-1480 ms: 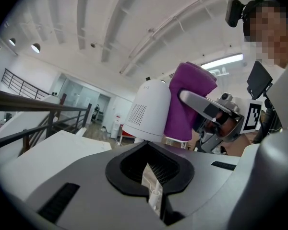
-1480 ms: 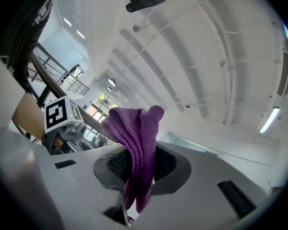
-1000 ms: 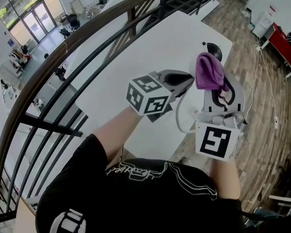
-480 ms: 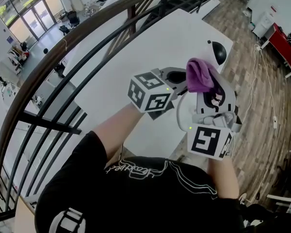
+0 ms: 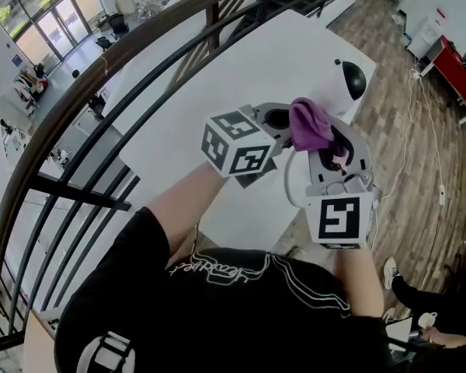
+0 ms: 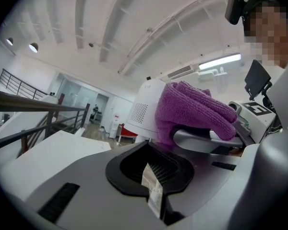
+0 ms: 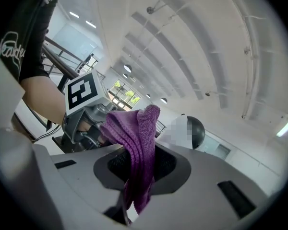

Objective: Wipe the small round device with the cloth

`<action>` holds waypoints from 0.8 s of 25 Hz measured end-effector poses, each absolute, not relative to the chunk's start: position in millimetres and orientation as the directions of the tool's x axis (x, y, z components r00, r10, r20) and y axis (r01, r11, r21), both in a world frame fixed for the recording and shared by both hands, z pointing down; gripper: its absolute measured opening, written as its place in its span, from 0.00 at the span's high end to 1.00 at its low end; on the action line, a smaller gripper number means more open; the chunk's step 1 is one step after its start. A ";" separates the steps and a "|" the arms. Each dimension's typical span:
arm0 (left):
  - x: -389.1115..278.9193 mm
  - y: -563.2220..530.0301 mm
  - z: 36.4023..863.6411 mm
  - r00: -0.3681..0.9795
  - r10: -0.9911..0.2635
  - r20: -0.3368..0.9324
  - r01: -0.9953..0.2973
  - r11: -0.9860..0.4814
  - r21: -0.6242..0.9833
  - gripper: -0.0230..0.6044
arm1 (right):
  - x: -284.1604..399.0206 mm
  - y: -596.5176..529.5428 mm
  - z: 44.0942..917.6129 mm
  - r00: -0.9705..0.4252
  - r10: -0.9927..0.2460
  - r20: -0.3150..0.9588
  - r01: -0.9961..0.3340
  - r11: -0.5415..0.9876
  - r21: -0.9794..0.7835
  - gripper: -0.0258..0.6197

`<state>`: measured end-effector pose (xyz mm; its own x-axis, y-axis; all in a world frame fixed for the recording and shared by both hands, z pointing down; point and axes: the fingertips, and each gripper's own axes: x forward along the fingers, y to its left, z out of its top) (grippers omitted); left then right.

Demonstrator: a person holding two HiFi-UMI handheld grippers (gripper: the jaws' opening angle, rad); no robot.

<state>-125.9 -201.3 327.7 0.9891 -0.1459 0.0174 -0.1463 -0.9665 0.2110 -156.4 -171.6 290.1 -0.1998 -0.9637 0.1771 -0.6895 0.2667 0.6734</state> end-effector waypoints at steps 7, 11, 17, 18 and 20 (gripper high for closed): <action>-154.2 -203.6 335.1 0.975 -0.217 0.041 -0.221 -0.949 0.225 0.95 | -170.5 -154.5 290.6 -0.356 -0.922 0.149 -0.778 0.381 0.500 0.87; -174.0 -188.3 324.0 0.964 -0.265 0.026 -0.264 -0.937 0.229 0.95 | -171.9 -132.7 291.0 -0.433 -0.890 0.144 -0.799 0.453 0.394 0.87; -184.3 -132.1 299.9 0.952 -0.307 -0.007 -0.297 -0.927 0.227 0.95 | -143.3 -89.8 288.1 -0.540 -0.835 0.110 -0.822 0.551 0.147 0.87; -182.8 -118.0 295.0 0.951 -0.307 -0.016 -0.296 -0.927 0.230 0.95 | -135.7 -81.0 287.2 -0.551 -0.828 0.102 -0.822 0.560 0.107 0.87; -176.8 -88.3 286.7 0.951 -0.307 -0.030 -0.293 -0.928 0.230 0.95 | -119.2 -61.9 287.1 -0.565 -0.821 0.086 -0.821 0.569 0.043 0.87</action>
<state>-176.8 -88.3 286.7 0.9511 -0.3074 -0.0302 -0.2927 -0.9282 0.2296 -119.2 -61.9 287.1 -0.5647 -0.8208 0.0862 -0.8209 0.5694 0.0434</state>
